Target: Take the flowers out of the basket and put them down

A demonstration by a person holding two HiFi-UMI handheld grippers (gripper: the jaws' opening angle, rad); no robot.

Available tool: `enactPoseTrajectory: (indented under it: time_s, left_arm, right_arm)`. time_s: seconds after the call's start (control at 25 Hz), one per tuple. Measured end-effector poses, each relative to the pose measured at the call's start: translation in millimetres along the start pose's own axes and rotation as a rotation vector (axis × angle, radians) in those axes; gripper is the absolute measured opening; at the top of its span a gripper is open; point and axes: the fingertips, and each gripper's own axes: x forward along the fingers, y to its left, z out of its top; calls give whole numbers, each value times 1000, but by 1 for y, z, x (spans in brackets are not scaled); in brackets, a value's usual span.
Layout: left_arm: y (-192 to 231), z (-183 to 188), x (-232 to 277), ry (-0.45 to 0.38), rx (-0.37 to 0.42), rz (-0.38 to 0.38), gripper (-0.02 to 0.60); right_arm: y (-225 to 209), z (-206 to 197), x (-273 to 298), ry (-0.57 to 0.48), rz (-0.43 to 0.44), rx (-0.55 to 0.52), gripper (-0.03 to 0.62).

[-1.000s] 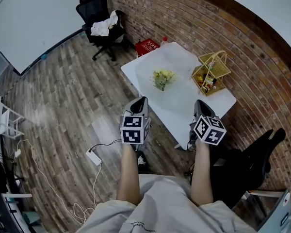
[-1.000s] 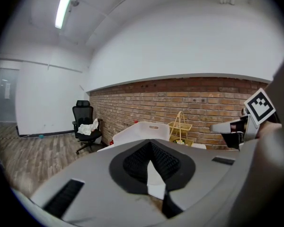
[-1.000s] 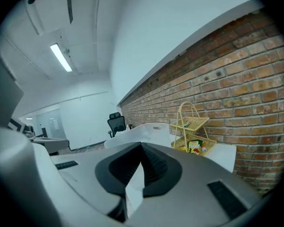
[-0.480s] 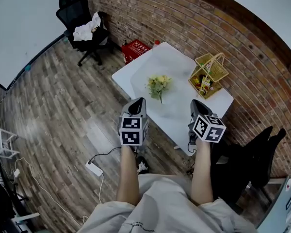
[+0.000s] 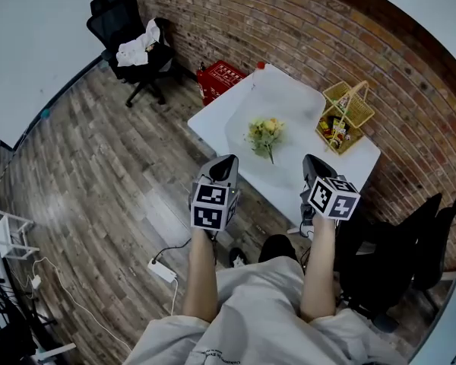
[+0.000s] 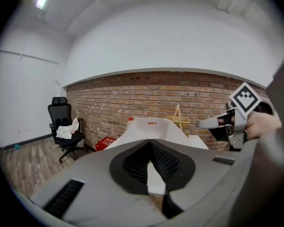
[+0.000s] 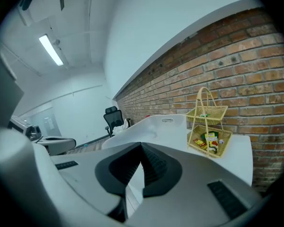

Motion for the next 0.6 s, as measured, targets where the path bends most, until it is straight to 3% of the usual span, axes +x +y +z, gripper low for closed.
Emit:
enactPoseTrajectory:
  time_s: [0.12, 0.6]
  left_arm:
    - [-4, 4, -5, -7, 24, -42, 25]
    - [30, 2, 9, -7, -1, -26, 25]
  right_arm:
    - [14, 8, 7, -6, 21, -14, 4]
    - [26, 25, 49, -7, 60, -28, 3]
